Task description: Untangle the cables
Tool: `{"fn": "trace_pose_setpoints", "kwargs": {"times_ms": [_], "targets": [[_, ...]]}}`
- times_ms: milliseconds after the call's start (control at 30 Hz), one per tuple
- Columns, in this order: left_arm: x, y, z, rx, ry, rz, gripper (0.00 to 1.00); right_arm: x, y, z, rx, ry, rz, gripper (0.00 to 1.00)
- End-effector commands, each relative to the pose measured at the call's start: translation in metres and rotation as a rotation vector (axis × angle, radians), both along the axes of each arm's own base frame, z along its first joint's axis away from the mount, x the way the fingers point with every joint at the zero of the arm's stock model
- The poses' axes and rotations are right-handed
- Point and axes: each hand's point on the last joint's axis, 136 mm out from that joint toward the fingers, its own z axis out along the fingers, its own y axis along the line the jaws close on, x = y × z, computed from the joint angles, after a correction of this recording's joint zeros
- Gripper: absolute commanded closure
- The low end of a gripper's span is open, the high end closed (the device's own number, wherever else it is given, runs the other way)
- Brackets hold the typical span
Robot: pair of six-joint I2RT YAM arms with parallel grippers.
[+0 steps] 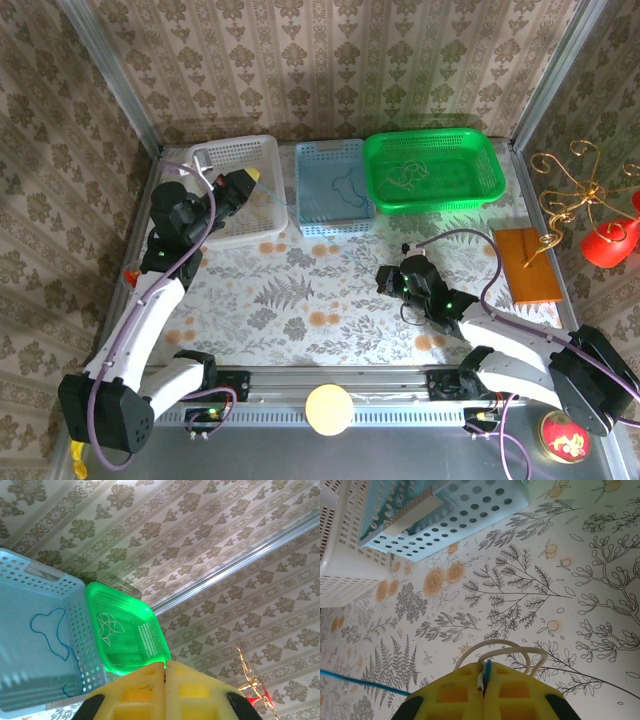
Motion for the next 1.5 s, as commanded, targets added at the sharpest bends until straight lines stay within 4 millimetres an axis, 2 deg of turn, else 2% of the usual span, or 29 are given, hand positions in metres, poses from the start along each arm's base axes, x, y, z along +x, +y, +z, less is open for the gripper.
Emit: {"fn": "trace_pose_setpoints", "kwargs": {"times_ms": [0,67,433,667,867,967,1100,1200,1300,1467], "targets": [[0.000,0.002,0.033,-0.001,-0.106,-0.005,1.00,-0.006,-0.012,-0.024,-0.051,0.067,-0.032,1.00],[0.001,-0.001,0.034,-0.005,-0.107,-0.023,1.00,-0.007,-0.012,-0.030,-0.055,0.084,-0.032,1.00],[0.000,-0.014,0.035,-0.012,-0.101,-0.091,1.00,-0.011,-0.017,-0.052,-0.075,0.127,-0.054,0.81],[0.000,-0.028,0.037,-0.049,-0.091,-0.155,1.00,-0.013,-0.021,-0.056,-0.079,0.134,-0.066,0.79],[-0.002,-0.038,0.043,-0.044,-0.101,-0.203,1.00,-0.012,-0.020,-0.053,-0.072,0.124,-0.064,0.81],[-0.003,-0.039,0.048,-0.044,-0.110,-0.209,1.00,-0.011,-0.016,-0.044,-0.053,0.106,-0.048,0.75],[-0.005,-0.041,0.055,-0.045,-0.122,-0.215,1.00,-0.007,-0.005,-0.025,-0.029,0.063,0.005,0.53],[-0.010,-0.045,0.062,-0.050,-0.135,-0.230,1.00,-0.003,0.009,-0.007,-0.006,0.013,0.076,0.42],[-0.016,-0.052,0.070,-0.055,-0.148,-0.251,1.00,0.001,0.028,0.019,0.025,-0.067,0.164,0.37],[-0.027,-0.070,0.082,-0.051,-0.168,-0.294,1.00,0.006,0.058,0.063,0.029,-0.204,0.294,0.35]]}}
